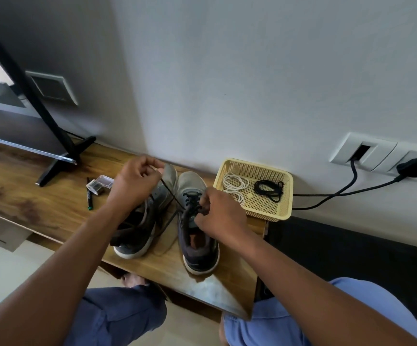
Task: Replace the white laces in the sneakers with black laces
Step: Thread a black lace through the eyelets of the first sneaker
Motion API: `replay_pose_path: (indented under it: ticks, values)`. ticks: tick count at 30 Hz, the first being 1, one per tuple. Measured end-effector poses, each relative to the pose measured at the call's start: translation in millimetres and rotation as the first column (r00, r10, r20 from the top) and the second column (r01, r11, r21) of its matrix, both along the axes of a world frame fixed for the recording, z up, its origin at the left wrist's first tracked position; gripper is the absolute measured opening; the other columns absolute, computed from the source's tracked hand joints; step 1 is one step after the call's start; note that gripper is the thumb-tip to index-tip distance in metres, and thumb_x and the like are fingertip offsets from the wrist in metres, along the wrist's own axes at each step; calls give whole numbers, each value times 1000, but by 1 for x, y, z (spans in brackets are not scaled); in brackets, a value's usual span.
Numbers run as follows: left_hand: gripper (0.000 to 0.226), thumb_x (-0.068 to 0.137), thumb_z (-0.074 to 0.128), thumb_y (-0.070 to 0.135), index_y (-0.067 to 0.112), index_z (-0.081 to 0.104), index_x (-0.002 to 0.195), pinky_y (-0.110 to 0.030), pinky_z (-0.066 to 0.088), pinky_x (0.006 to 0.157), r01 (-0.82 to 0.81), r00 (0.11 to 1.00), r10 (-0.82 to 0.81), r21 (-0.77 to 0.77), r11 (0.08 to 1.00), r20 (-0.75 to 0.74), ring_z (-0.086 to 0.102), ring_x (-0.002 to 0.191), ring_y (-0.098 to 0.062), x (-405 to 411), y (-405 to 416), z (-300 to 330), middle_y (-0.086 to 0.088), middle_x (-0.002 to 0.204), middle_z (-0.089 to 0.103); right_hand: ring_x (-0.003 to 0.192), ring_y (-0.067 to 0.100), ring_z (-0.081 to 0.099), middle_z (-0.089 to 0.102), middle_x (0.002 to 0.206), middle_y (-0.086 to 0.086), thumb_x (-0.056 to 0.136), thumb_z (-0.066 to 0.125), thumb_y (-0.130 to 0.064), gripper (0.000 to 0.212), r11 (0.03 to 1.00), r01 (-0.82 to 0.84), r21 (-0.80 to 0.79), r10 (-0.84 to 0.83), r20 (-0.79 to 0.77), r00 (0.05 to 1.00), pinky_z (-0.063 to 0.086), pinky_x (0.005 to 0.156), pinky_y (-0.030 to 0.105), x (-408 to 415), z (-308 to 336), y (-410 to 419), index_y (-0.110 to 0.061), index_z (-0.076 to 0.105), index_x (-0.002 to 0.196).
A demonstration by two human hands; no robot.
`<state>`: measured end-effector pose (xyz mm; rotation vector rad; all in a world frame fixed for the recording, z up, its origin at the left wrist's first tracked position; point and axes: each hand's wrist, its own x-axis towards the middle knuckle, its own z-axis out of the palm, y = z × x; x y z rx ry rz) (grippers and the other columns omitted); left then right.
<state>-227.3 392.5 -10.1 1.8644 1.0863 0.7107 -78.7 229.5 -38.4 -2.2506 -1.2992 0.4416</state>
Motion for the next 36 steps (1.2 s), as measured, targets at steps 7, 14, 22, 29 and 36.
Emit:
replay_pose_path:
  ticks: [7,14,22,29,36]
  values:
    - [11,100,66,8,4,70,109,-18,50,66,207,929,-206,29,978,306,60,66,-8,8,-21,21,-9,71,64,78,1,65,71,100,-12,85,73,-25,43,941,-27,338,205,-504,839,55,78,35,-23,29,33,-33,61,125]
    - [8,93,70,24,21,77,94,-30,32,57,141,945,-132,-10,990,300,39,59,-27,1,-9,15,-14,67,56,55,2,51,61,61,-11,96,71,-32,20,886,107,450,118,-443,889,41,58,26,-15,34,38,-16,76,84]
    - [22,102,58,2,13,76,96,-17,43,55,-73,931,122,-152,986,345,45,56,-7,-13,12,16,9,59,58,53,8,49,61,62,1,101,65,-22,30,854,372,364,-21,-690,723,38,59,30,20,35,31,2,69,83]
    - [25,100,58,2,15,76,89,-26,51,62,-205,839,325,-300,932,437,52,62,-12,-24,23,14,-3,72,56,44,4,39,45,47,-11,94,73,-47,51,926,22,376,123,-358,925,34,52,26,22,41,20,-6,65,64]
    - [25,96,60,-8,9,78,91,-21,52,63,92,953,-56,-109,990,297,57,60,-13,-13,7,12,1,68,70,90,19,70,71,92,-8,83,59,-79,54,979,-191,-73,203,256,945,58,76,37,10,37,17,-30,70,102]
